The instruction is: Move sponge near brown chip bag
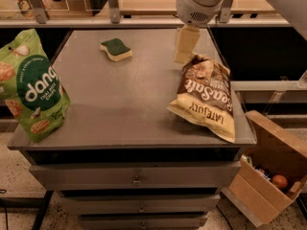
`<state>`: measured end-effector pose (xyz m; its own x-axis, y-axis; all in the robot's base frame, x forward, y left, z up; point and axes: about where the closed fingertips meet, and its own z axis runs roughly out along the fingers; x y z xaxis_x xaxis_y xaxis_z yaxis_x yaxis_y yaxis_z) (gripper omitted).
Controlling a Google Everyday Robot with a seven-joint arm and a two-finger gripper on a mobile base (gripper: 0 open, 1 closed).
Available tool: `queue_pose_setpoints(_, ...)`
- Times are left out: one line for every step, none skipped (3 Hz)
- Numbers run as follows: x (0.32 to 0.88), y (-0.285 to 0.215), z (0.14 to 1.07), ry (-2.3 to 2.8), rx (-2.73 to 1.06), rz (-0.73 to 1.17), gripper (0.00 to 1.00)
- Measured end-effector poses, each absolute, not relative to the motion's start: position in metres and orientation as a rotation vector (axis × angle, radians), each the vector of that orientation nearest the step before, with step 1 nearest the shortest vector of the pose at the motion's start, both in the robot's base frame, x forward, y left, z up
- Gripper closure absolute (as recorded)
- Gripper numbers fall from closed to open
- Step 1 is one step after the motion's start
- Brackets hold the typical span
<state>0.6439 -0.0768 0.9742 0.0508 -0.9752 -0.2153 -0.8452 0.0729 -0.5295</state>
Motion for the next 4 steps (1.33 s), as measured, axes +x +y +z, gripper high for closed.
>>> queue_pose_setpoints(0.651,-0.073,0.971,1.841,-1.762,-0.296,0.0)
queue_pose_setpoints(0.662,-0.066,0.963,1.879,-1.632,-0.302,0.0)
queue_pose_setpoints(0.68,-0.055,0.956,1.904,-1.487,-0.376,0.0)
queue_pose_setpoints(0.684,-0.058,0.955,1.952,-1.401,-0.372,0.0)
